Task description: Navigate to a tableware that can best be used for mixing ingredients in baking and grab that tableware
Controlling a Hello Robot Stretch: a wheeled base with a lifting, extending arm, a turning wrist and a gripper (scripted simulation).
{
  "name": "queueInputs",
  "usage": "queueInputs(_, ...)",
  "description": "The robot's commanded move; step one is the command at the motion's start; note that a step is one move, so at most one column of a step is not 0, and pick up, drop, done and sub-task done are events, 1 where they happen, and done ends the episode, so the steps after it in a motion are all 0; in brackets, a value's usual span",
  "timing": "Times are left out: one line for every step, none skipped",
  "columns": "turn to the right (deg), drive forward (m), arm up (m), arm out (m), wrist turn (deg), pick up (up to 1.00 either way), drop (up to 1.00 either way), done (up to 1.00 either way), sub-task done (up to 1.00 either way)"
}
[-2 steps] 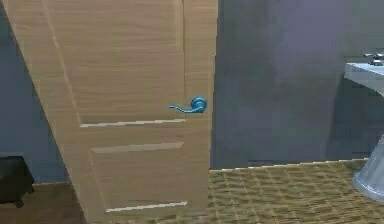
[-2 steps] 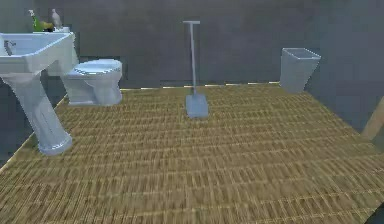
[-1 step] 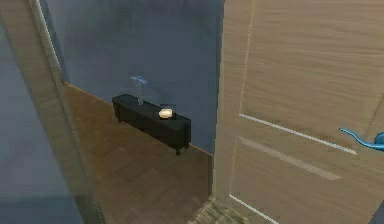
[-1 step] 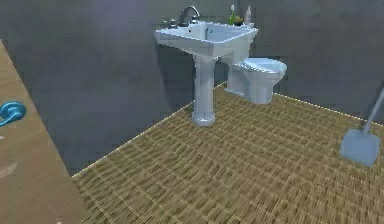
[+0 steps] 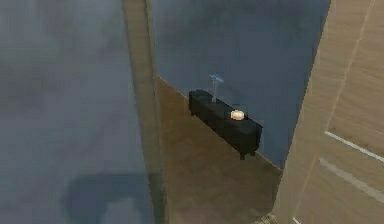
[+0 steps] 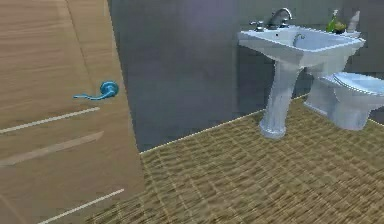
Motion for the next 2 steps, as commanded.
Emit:
queueInputs(0.0, 0.65, 0.0, 0.0, 0.0, 0.0, 0.0, 0.0, 0.0)
queueInputs(-3.0, 0.0, 0.0, 0.0, 0.0, 0.0, 0.0, 0.0, 0.0)
